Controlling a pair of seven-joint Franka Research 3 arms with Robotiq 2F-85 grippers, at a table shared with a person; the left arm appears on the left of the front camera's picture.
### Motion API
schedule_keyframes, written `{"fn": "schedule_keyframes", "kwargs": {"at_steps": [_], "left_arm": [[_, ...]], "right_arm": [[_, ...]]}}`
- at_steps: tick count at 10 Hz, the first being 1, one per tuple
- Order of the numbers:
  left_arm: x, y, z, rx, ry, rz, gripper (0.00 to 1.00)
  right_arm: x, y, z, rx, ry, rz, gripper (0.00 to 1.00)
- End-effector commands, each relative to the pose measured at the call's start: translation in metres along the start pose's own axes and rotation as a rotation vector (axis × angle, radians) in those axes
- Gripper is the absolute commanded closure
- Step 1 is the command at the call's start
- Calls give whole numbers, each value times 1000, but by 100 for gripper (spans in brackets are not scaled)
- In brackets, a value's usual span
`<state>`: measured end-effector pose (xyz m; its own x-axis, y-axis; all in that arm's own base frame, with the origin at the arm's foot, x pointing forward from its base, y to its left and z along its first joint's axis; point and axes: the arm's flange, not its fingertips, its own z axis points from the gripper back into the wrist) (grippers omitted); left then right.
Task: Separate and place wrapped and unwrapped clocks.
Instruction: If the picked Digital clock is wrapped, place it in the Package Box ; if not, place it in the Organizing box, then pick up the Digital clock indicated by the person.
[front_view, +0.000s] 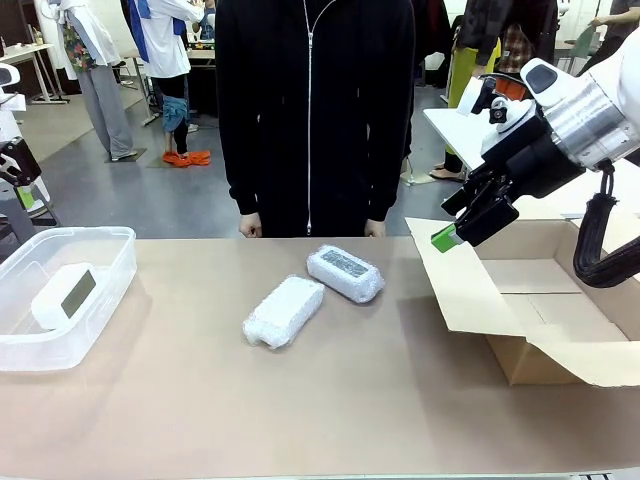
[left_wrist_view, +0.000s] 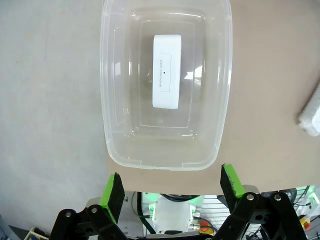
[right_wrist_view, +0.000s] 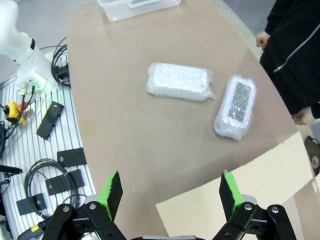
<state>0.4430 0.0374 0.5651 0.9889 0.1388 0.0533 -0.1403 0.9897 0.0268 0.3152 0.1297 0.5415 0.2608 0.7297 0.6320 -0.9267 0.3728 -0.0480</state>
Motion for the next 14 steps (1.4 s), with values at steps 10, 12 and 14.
{"fn": "schedule_keyframes", "kwargs": {"at_steps": [10,12,14], "left_arm": [[1,0,-1,-2,-17,0,0],[1,0,-1,-2,-17,0,0],[-11,-31,17,-172,-98,-205,0]], "right_arm": [[-1,-1,-1,27,-22,10,0],[-1,-1,-1,27,-22,10,0],[-1,-1,-1,27,-22,10,0]]}}
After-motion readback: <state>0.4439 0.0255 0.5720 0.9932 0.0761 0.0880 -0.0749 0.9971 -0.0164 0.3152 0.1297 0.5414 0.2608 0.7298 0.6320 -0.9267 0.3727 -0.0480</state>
